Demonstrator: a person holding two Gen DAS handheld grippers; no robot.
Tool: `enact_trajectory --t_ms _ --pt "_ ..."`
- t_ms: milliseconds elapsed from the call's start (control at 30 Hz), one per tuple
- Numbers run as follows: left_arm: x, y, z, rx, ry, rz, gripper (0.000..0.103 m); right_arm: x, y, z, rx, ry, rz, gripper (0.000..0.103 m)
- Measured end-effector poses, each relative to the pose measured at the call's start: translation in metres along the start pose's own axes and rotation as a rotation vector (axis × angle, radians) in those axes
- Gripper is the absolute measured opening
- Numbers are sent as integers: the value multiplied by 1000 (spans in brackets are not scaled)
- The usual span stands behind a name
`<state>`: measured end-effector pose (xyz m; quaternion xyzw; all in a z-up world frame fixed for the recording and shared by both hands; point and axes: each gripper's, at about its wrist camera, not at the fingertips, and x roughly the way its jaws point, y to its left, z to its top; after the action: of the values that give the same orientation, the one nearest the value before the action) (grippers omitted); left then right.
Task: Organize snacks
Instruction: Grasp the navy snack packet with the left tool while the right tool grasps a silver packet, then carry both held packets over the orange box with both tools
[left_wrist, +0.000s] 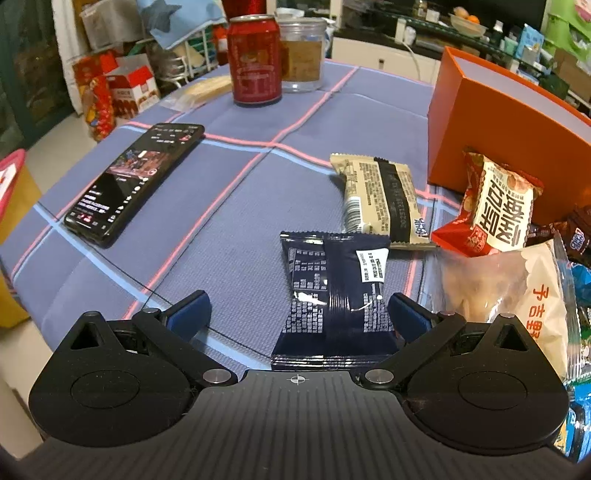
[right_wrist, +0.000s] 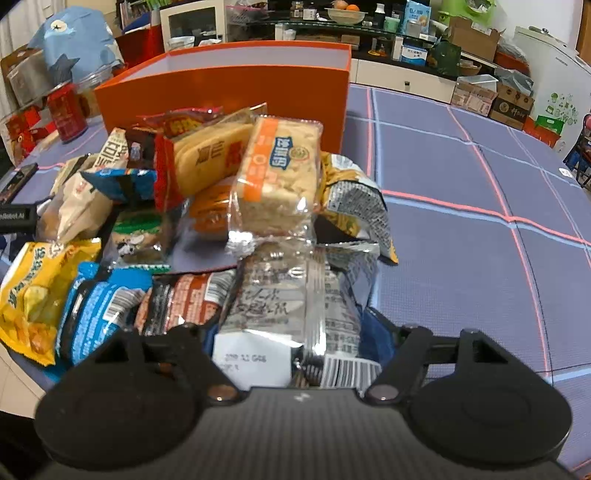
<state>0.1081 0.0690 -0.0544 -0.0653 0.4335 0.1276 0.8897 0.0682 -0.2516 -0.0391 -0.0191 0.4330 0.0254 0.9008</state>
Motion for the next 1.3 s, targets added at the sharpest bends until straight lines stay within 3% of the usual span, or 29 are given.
enact_trajectory --t_ms 233,333,433,500,667,967,1300 --pt "-2 9 -1 -22 -9 -43 85 3 -3 0 12 10 -8 83" --pt "-4 9 1 -17 -22 -64 74 4 -4 0 15 13 -5 82" --pt "-7 1 -1 37 -38 -56 50 1 -1 -1 -4 4 6 72" --pt "-10 -5 -2 66 -49 -69 24 0 1 -1 -18 1 7 69" --pt "-19 -3 0 50 -37 -130 20 -6 3 -1 -38 -16 6 62" --pt "-52 -1 5 89 -125 -166 20 -34 -3 -5 -31 -85 22 62" --pt "-70 -4 6 117 -179 -177 20 -62 7 -11 -114 -201 -60 62"
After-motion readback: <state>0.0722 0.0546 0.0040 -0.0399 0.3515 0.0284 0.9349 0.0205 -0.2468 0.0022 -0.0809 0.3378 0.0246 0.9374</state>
